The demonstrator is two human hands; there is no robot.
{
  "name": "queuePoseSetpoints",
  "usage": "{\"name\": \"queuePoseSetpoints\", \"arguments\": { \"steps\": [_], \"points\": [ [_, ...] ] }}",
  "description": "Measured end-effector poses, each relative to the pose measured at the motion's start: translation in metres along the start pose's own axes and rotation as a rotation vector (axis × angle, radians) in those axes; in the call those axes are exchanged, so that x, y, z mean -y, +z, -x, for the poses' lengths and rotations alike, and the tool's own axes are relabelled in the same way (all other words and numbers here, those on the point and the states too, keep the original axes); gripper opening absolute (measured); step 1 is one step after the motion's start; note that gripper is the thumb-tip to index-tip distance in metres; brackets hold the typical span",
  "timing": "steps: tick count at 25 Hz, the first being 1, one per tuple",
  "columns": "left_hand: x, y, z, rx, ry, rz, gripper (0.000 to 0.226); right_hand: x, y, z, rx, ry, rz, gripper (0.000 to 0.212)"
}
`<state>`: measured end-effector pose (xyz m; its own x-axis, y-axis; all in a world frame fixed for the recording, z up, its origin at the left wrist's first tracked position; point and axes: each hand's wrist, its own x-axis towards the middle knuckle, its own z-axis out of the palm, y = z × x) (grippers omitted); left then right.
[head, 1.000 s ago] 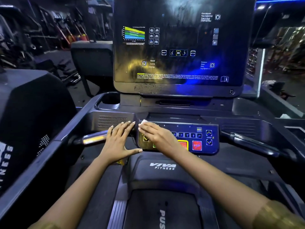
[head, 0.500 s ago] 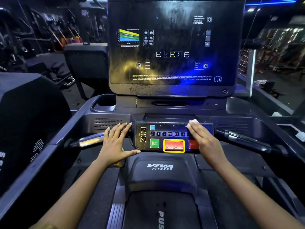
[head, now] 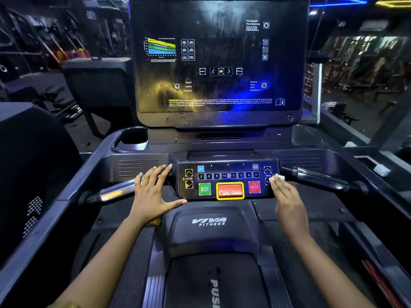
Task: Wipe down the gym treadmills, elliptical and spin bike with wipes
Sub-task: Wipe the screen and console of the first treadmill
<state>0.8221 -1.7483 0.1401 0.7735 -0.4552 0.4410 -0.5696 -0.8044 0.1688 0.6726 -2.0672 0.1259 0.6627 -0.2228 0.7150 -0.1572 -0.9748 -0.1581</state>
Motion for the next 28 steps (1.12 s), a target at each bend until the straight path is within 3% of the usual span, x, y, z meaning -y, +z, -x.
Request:
{"name": "queuePoseSetpoints", "arguments": {
  "steps": [6,10,16,22,26,28],
  "points": [
    [-0.002,-0.001,0.001,-0.020,0.005,0.003,0.103,0.059,0.006,0.014,-0.082,0.241,-0.075,0.058],
    [-0.002,-0.003,0.001,-0.007,-0.003,0.029,0.103,0.108,0.009,0.011,-0.085,0.260,-0.127,0.051],
    [-0.001,-0.002,0.000,-0.009,0.008,0.036,0.100,0.057,0.004,-0.027,-0.298,0.496,-0.123,0.040],
    [0.000,0.001,0.000,-0.015,0.011,0.037,0.099,0.129,0.024,-0.019,-0.162,0.364,-0.085,0.047],
    [0.001,0.002,0.001,-0.027,0.009,0.038,0.099,0.130,0.018,-0.016,-0.099,0.176,-0.172,0.044],
    [0.000,0.002,0.000,-0.032,0.009,0.036,0.099,0.109,0.012,-0.030,-0.174,0.312,-0.233,0.040]
  ]
}}
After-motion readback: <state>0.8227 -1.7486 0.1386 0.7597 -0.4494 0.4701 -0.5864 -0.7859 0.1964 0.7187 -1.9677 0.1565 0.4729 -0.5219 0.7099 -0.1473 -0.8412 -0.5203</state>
